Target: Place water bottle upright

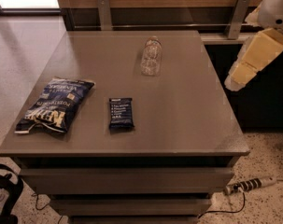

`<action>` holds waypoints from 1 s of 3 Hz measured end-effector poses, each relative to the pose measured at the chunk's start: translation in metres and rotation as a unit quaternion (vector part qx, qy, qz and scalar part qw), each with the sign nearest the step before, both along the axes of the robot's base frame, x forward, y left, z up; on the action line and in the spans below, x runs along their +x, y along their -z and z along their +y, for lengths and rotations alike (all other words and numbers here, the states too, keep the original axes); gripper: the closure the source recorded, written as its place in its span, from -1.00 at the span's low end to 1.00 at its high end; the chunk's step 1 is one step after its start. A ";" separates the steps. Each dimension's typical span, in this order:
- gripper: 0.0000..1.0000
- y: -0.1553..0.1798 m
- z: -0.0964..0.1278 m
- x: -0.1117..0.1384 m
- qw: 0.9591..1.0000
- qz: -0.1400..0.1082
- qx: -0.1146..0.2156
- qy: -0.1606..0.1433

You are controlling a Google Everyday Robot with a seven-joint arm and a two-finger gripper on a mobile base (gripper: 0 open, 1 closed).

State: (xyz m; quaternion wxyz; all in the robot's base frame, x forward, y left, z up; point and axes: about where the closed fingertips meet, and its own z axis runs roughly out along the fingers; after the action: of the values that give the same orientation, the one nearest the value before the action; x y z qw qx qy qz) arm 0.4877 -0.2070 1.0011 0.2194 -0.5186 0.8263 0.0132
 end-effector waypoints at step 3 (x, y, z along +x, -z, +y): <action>-1.00 -0.024 0.058 0.112 0.982 0.033 0.017 0.188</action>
Offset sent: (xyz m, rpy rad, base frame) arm 0.1174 0.0726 0.0390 0.0013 0.1373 -0.5717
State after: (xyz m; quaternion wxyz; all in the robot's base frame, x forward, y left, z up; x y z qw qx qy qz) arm 0.6000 -0.1493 1.0251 0.1992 -0.3497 0.9154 0.0036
